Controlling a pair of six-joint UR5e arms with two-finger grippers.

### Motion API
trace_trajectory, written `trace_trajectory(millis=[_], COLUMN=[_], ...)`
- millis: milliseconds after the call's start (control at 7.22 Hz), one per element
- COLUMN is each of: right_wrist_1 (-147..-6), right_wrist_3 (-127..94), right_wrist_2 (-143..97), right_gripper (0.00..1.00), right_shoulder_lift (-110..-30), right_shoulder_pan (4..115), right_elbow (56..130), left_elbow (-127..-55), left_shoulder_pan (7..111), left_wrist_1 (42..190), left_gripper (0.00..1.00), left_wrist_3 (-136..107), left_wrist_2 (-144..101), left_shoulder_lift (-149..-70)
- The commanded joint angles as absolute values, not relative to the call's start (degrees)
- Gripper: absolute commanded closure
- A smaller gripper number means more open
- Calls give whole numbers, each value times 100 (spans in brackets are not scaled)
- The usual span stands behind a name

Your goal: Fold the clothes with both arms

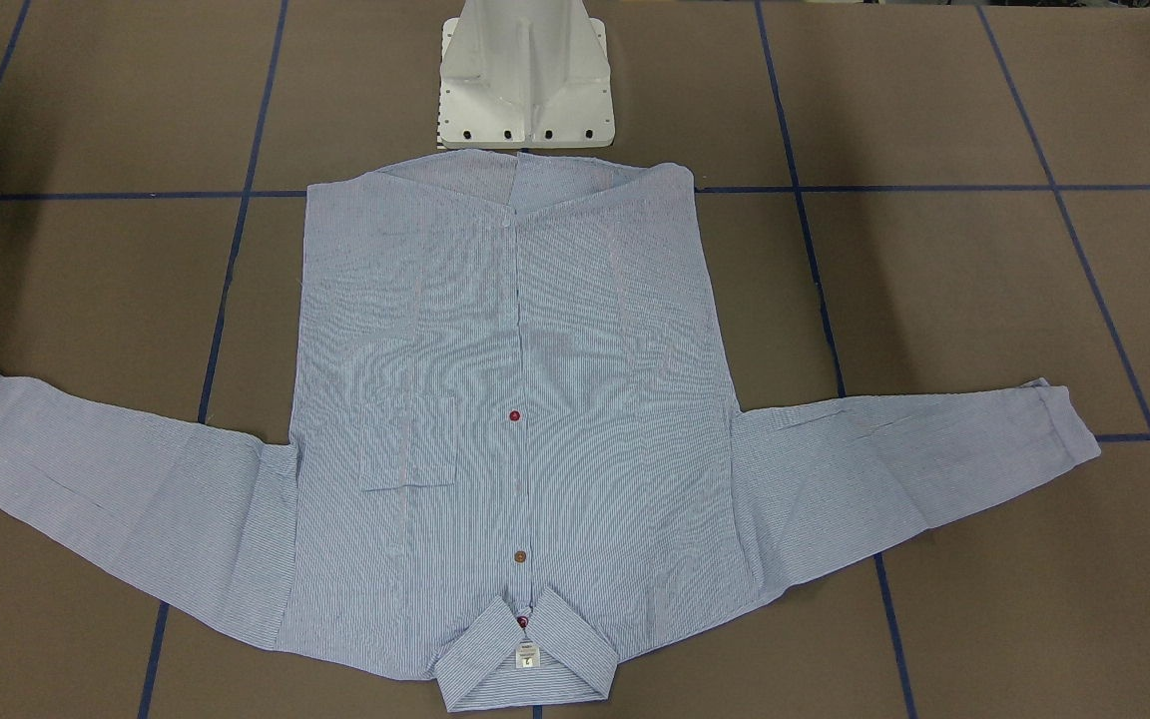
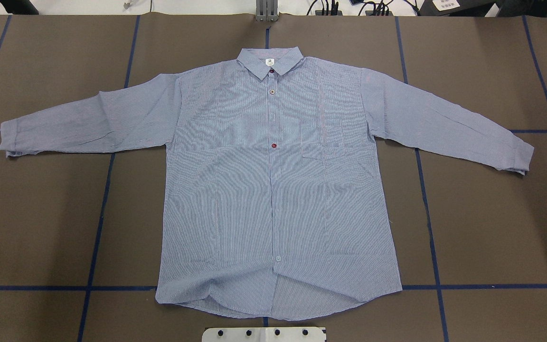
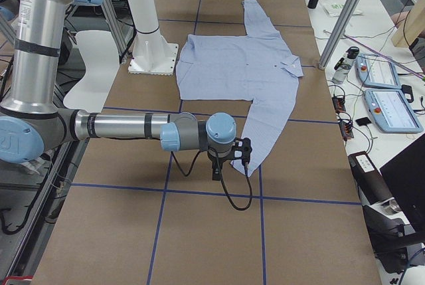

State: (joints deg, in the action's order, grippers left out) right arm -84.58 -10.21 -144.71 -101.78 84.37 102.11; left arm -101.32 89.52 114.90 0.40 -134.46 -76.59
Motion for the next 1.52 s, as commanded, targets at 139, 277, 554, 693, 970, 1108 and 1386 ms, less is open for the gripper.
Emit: trace_trajectory(millis=[139, 277, 554, 693, 970, 1108, 1386], right_wrist_1=[-8244, -8262, -8244, -7940, -6783, -5898, -4837], right_wrist_3=[-1992, -2187, -3511, -3646, -5021, -5836, -7132], right_wrist_2=[-14696, -14669, -14477, -14319, -13864, -13617, -13228], right_gripper=[0, 0, 2, 2, 4, 10, 11], right_shoulder_lift=[-9994, -9863, -9388, -9361, -9343, -9343, -9343], right_shoulder_pan=[8280, 8271, 7702, 7543, 7226, 6903, 6365], right_elbow=[10151, 10099, 10037, 10020, 9653, 9285, 8897], left_elbow=[-10151, -10125, -10186, -10187, -10187, -10187, -10195], left_shoulder_pan=[8947, 8939, 8947, 8939, 8938, 8938, 8938], left_wrist_1=[11487, 11487, 11496, 11496, 11531, 11531, 11618], left_gripper=[0, 0, 0, 0, 0, 0, 0], left_wrist_3=[-210, -228, -228, -220, -220, -228, -237], left_wrist_2=[-13447, -13517, -13526, -13500, -13500, -13500, -13518], left_shoulder_lift=[-7655, -7655, -7655, -7664, -7673, -7682, -7699])
